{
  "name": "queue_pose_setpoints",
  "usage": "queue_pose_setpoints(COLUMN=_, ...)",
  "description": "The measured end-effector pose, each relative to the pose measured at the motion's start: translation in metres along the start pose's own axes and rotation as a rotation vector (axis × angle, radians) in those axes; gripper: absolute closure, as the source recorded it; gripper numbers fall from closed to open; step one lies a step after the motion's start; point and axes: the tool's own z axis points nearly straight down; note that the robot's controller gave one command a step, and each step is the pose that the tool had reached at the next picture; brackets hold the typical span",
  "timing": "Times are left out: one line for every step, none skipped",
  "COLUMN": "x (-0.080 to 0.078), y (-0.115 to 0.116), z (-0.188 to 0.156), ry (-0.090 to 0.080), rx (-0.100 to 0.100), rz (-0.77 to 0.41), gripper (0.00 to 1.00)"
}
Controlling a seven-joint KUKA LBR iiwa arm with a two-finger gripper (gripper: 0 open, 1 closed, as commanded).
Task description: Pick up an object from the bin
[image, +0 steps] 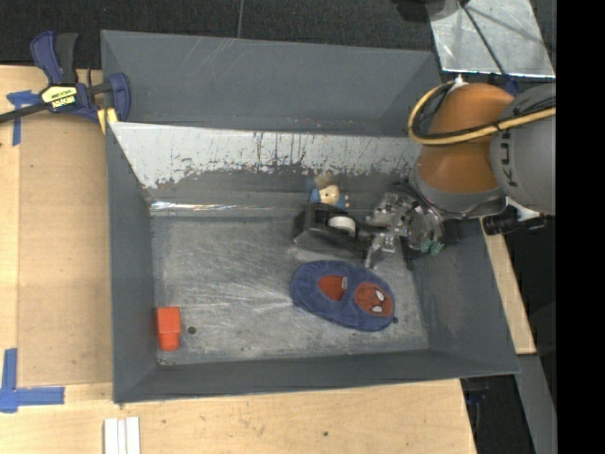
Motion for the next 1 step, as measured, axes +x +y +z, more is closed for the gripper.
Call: queue_pose_setpoints(x=0.0, y=0.0, z=0.0, ry=0.0, rx=0.0, rz=0.0, gripper=1.0)
